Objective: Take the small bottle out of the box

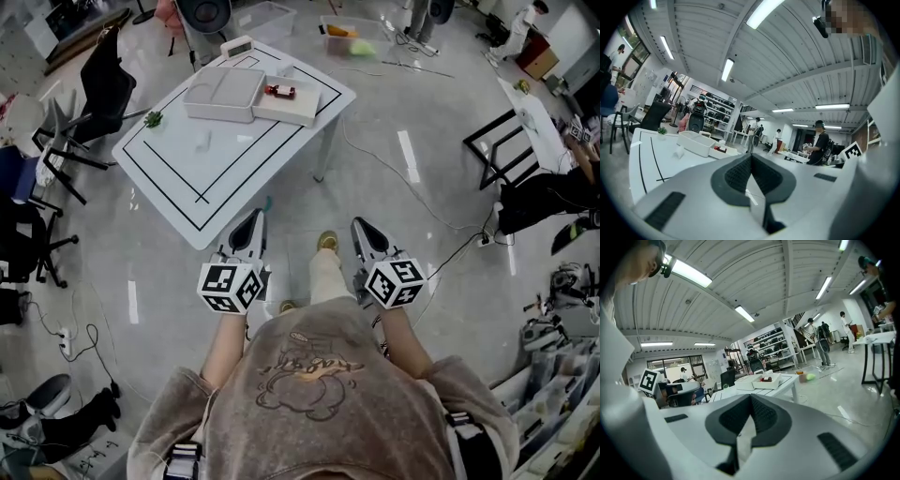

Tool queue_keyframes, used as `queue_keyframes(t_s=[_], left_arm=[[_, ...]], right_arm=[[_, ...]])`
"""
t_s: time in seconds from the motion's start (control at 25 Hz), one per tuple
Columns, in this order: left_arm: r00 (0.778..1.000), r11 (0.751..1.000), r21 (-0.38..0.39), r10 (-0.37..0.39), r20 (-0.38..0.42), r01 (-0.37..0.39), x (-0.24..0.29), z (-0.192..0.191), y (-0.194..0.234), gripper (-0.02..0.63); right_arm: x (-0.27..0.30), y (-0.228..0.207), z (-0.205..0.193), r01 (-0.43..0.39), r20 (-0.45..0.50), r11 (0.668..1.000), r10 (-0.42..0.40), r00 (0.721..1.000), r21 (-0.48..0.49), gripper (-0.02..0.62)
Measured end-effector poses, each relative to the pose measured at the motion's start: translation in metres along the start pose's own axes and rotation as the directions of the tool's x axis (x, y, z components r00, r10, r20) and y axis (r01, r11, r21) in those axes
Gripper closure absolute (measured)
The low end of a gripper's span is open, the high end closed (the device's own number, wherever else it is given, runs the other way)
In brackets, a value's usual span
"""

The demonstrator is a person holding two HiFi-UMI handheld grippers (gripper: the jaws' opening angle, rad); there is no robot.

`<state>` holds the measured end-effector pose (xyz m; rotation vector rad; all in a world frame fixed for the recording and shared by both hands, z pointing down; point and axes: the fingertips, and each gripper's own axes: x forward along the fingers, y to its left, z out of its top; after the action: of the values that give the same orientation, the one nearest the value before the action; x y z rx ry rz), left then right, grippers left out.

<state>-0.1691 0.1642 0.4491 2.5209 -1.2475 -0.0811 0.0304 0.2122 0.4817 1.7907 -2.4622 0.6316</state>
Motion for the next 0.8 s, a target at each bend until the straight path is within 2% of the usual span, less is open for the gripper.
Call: queue_keyframes(t_s=[0.32,0.8], left_arm=[[1.000,1.000,0.012,0.017,0.001,-0.017,0.041,0.009,0.029,0.598],[0.999,0.998,0.024,0.051,-0.002,-0.051,0.140,0.038,0.061,0.598]], right_arm=[[0.054,-0.014,0.012,-0.031,0.000,1.000,0.031,1.000,0.002,0.600],[0.141,-0.073,0.056,-0.078,-0.003,0.997,0.078,0.997,0.024,0.600]])
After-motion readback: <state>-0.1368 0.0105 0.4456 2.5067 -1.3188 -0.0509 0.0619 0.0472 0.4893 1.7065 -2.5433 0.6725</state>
